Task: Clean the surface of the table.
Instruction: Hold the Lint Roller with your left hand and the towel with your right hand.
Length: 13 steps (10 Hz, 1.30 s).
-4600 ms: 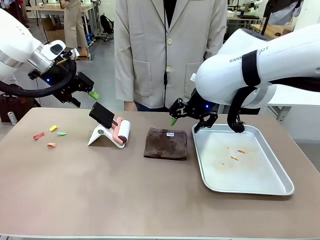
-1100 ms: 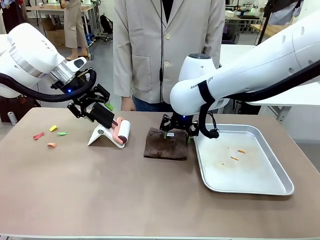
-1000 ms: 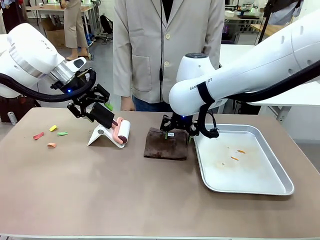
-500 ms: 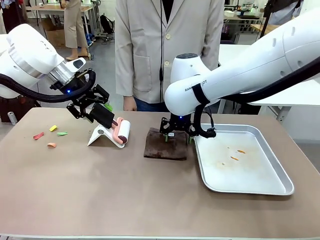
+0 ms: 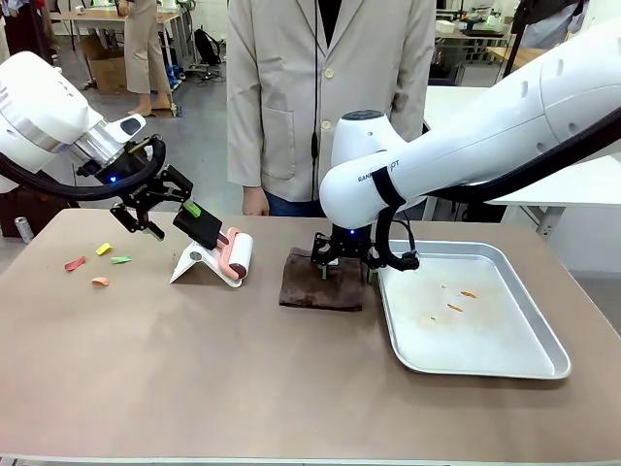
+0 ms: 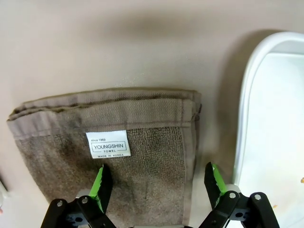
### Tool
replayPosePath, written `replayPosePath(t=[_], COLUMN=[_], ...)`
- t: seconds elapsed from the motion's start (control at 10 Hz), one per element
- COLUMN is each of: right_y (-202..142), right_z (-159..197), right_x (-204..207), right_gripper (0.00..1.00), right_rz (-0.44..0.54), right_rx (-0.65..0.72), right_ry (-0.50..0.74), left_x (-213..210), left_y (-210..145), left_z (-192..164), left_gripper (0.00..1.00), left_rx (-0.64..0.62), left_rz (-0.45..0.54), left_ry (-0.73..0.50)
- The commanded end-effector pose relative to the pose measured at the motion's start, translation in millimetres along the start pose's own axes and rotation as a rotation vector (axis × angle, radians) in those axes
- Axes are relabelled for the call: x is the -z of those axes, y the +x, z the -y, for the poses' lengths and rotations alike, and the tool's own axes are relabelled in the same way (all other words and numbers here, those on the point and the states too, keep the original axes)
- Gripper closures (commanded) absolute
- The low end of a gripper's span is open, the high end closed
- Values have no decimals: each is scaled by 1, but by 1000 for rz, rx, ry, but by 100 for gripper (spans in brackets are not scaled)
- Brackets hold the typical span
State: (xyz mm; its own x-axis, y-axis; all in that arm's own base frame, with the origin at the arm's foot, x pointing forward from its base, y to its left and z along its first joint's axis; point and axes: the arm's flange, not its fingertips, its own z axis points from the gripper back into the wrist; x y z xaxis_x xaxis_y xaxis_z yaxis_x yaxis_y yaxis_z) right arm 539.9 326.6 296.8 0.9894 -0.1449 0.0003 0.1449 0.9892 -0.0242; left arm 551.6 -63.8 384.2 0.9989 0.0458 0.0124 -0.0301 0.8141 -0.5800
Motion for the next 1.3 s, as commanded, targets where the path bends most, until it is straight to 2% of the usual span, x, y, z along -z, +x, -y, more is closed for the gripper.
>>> replayPosePath(t=[0.0,0.3,0.7,1.2], right_y=[5,5,6,6], right_z=[5,5,5,5], right_x=[3,3,3,2], right_gripper=[0,0,0,0], right_rz=[-2,-7,-11,-10], right_rx=[-23,-22,-12,-8], right_ry=[19,22,21,27], left_x=[-1,-2,-6,-5], left_y=[-1,0,1,2], left_z=[-2,-5,-6,-10], left_gripper=[0,0,0,0], left_rx=[23,53,104,111], left_rz=[-5,7,28,12], left_ry=[-9,-37,-140,-149])
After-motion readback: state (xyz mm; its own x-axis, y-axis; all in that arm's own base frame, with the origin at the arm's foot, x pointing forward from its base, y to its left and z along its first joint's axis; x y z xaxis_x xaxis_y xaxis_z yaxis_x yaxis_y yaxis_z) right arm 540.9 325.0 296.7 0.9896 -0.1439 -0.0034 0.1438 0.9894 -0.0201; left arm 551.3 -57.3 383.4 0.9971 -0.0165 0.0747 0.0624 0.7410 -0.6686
